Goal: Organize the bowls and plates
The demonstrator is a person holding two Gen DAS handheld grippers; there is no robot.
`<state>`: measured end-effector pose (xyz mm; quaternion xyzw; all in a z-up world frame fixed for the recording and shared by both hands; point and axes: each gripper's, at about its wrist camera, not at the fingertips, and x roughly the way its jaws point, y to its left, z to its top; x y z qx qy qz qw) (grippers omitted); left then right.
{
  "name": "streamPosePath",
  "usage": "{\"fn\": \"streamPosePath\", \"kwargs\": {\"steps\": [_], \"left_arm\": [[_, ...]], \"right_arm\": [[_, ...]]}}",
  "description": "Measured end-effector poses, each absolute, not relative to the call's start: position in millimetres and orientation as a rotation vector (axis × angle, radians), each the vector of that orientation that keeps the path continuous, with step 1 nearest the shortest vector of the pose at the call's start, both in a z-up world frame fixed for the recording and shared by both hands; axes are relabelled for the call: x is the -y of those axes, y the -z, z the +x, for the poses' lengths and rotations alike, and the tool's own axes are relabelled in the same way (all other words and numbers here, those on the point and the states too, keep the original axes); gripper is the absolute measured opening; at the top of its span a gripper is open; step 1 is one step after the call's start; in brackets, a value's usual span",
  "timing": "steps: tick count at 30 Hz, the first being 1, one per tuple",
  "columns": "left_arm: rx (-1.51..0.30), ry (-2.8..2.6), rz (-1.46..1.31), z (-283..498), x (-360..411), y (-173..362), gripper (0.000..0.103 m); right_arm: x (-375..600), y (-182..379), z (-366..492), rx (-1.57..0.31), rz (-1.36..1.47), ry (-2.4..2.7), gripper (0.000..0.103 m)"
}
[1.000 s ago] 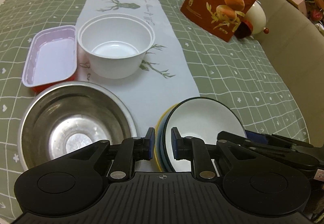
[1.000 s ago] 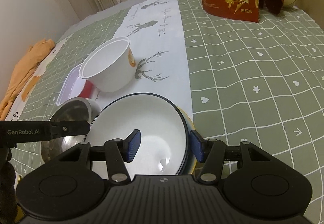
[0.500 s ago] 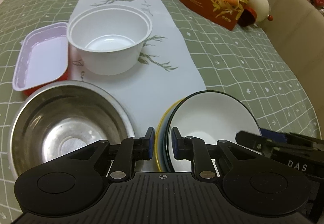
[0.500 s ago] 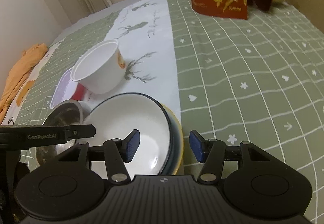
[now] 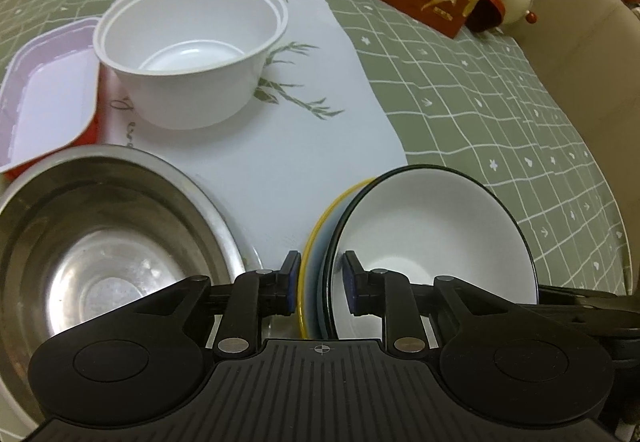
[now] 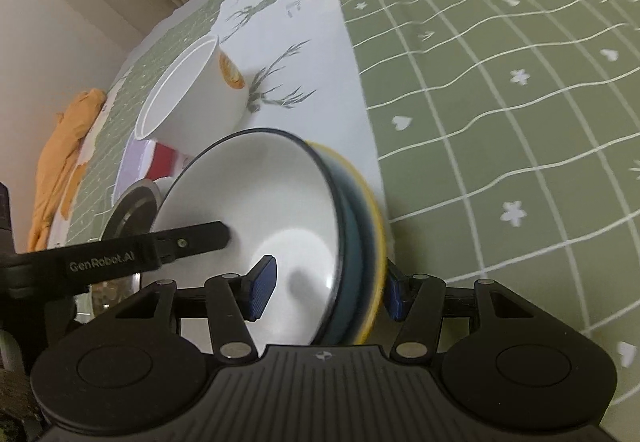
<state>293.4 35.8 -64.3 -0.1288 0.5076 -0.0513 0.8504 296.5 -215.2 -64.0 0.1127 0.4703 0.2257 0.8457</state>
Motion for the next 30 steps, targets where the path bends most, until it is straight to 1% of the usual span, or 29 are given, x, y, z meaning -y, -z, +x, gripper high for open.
{"fn": "streamPosePath", "kwargs": {"steps": [2, 4, 6, 14, 20, 30], "left_arm": [[-1.064, 0.112, -0.269, 293, -36, 64, 0.025], [-1.063, 0.118, -0.278, 294, -37, 64, 0.025], [-1.065, 0.118, -0.279, 297, -38, 64, 0.025], [-1.062, 0.113, -0.272, 302, -40, 65, 0.026], [-1.062, 0.102, -0.257, 303, -38, 63, 0.028], [-1.038, 0.153, -0.315, 296, -48, 58, 0.025]], "right_arm": [[210, 66, 298, -0.995, 0.236, -0.476, 0.058], [206, 68, 299, -0.991, 0.226, -0.468, 0.062], [204, 67, 302, -0.993, 0.239, -0.461, 0.064], [198, 62, 320, -0.963, 0.219, -0.447, 0.064], [195, 57, 317, -0.92, 0.192, -0.451, 0.063], [192, 56, 311, -0.89, 0.076, -0.418, 0.062]]}}
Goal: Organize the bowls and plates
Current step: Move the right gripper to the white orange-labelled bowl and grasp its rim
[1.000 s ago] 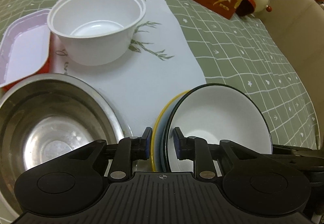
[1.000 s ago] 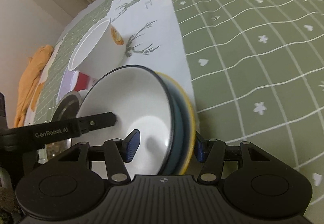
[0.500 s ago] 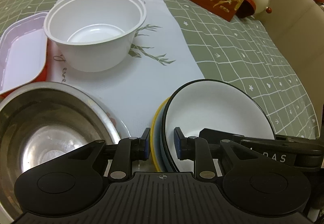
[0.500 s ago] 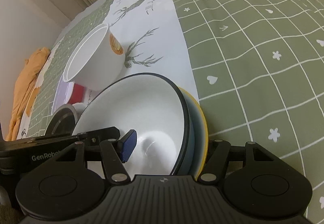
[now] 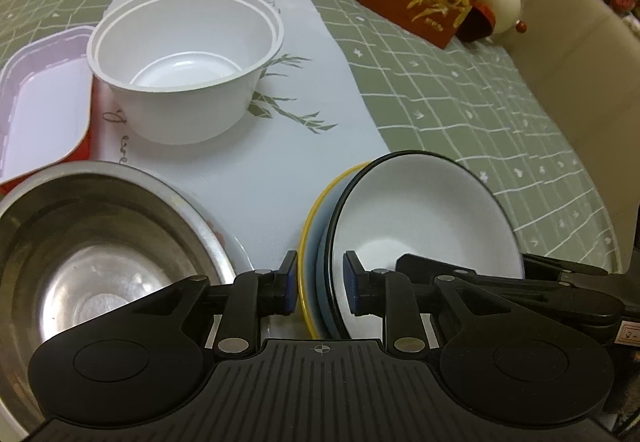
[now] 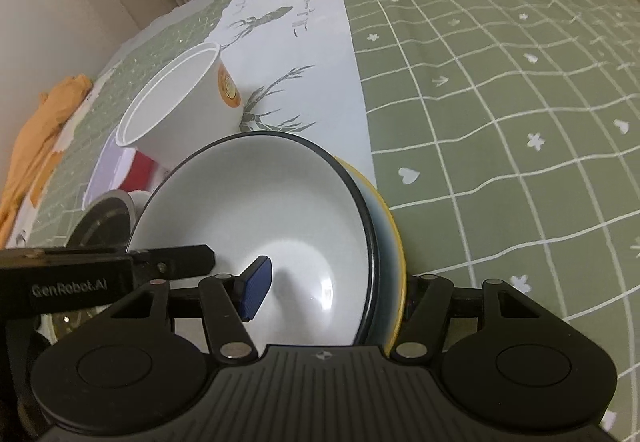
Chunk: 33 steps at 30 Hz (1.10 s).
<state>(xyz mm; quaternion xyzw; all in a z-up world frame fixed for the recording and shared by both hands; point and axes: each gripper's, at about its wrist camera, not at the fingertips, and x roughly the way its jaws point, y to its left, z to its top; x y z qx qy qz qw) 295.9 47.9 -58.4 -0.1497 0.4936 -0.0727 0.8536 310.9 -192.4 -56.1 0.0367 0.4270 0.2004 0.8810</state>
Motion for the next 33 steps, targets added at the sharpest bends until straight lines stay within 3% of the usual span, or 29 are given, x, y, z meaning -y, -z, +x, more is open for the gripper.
{"fn": "streamPosePath", "kwargs": {"steps": [10, 13, 16, 28, 33], "left_arm": [[-0.807, 0.16, -0.557, 271, -124, 12, 0.025], [-0.73, 0.062, -0.569, 281, -156, -1, 0.025], [-0.756, -0.065, -0.542, 305, -184, 0, 0.025], [-0.877, -0.094, -0.579, 376, -213, 50, 0.025], [-0.911, -0.098, -0.588, 388, -215, 70, 0.025]], "right_arm": [[191, 1, 295, -0.709, -0.104, -0.298, 0.062], [176, -23, 295, -0.644, -0.162, -0.295, 0.073], [153, -42, 308, -0.629, -0.207, -0.306, 0.08], [48, -39, 383, -0.744, -0.22, -0.376, 0.084], [21, -13, 417, -0.852, -0.188, -0.398, 0.084]]}}
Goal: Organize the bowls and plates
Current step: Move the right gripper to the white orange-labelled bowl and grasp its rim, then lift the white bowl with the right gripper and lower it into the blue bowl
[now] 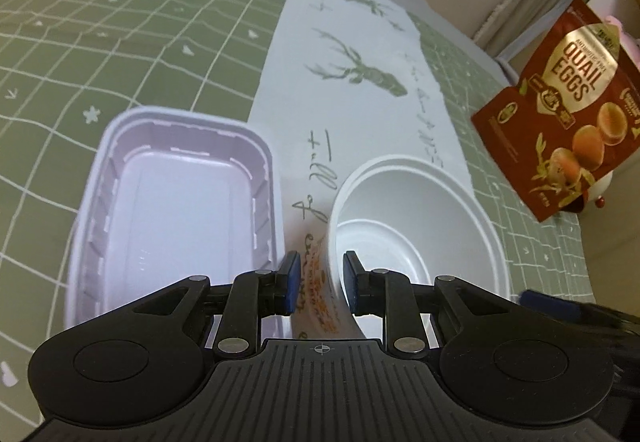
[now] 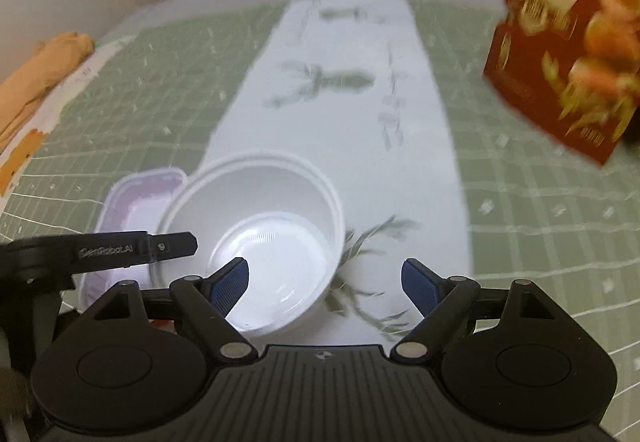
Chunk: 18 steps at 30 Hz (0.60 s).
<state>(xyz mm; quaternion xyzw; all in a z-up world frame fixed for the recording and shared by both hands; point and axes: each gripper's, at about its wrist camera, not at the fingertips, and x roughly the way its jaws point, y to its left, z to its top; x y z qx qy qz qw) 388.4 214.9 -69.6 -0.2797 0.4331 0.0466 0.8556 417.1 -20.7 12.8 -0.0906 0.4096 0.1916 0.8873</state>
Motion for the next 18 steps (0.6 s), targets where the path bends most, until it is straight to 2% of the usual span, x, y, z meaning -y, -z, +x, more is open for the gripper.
{"fn": "streamPosePath", "kwargs": {"steps": [3, 5, 7, 10, 13, 18], "left_arm": [[-0.925, -0.099, -0.577, 394, -213, 77, 0.025], [-0.933, -0.094, -0.569, 398, -211, 80, 0.025], [-0.939, -0.074, -0.571, 402, -208, 81, 0.026], [-0.941, -0.052, -0.539, 405, -198, 77, 0.027], [-0.905, -0.069, -0.478, 395, -186, 61, 0.024], [-0.804, -0.017, -0.544, 357, -172, 20, 0.024]], "right_arm": [[15, 10, 440, -0.93, -0.145, -0.342, 0.082], [14, 23, 452, -0.98, -0.119, -0.314, 0.074], [13, 35, 462, -1.042, -0.087, -0.312, 0.052], [10, 42, 465, -1.087, -0.047, -0.343, 0.042], [10, 34, 456, -1.055, -0.055, -0.36, 0.04], [29, -12, 414, -0.9, -0.051, -0.397, 0.04]]}}
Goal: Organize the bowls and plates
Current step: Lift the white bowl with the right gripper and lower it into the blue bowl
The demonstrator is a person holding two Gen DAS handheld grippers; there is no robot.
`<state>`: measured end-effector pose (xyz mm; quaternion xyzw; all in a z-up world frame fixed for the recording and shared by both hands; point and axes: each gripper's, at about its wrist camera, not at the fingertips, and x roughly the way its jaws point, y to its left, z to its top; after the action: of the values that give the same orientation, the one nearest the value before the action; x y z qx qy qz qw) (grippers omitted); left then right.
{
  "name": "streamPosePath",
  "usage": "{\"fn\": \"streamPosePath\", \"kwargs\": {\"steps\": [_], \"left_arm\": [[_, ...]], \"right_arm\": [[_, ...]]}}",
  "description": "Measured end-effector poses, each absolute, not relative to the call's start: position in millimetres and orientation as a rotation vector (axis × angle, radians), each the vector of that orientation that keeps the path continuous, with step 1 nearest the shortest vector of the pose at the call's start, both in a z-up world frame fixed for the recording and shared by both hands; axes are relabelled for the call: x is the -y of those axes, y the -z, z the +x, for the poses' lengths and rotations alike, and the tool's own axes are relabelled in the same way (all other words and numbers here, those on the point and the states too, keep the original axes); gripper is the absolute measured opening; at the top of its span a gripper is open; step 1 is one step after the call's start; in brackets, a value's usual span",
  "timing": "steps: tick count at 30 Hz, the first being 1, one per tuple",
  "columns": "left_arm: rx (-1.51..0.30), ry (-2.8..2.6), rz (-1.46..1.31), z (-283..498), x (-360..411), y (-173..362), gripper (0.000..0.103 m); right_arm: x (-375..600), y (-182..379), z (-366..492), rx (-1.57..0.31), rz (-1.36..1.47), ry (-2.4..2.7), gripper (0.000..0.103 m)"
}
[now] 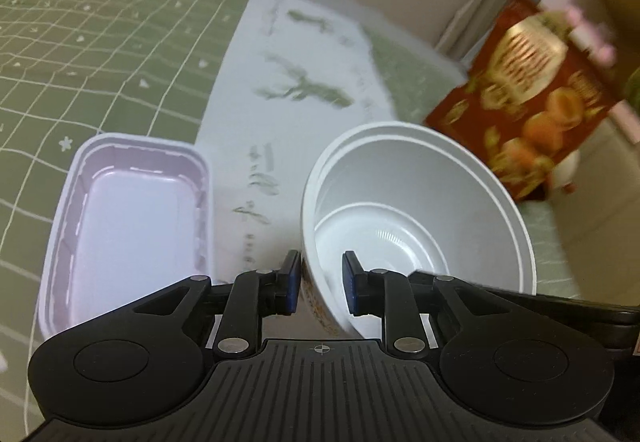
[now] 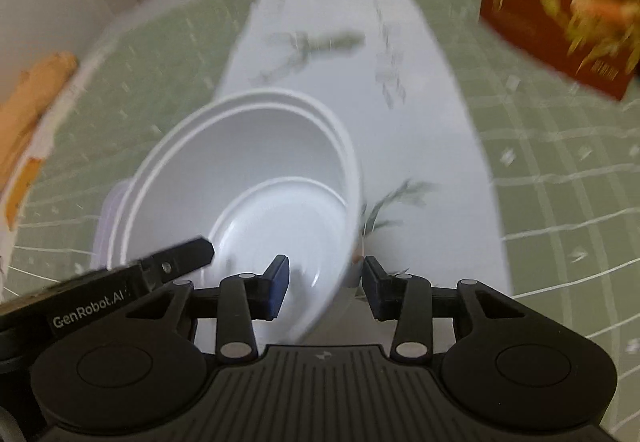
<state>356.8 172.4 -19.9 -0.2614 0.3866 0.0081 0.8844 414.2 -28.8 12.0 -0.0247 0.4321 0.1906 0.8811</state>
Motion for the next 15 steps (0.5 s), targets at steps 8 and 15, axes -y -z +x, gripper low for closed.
{"fn": "streamPosePath", "kwargs": {"steps": [8, 15], "left_arm": [[-0.724, 0.066, -0.567, 286, -113, -38, 0.024], [-0.758, 0.134, -0.504, 247, -67, -36, 0.022]], "right_arm": [[96, -86, 313, -0.643, -0.001, -0.456, 0.04], [175, -74, 258, -0.606, 0.176, -0.449, 0.04]]}}
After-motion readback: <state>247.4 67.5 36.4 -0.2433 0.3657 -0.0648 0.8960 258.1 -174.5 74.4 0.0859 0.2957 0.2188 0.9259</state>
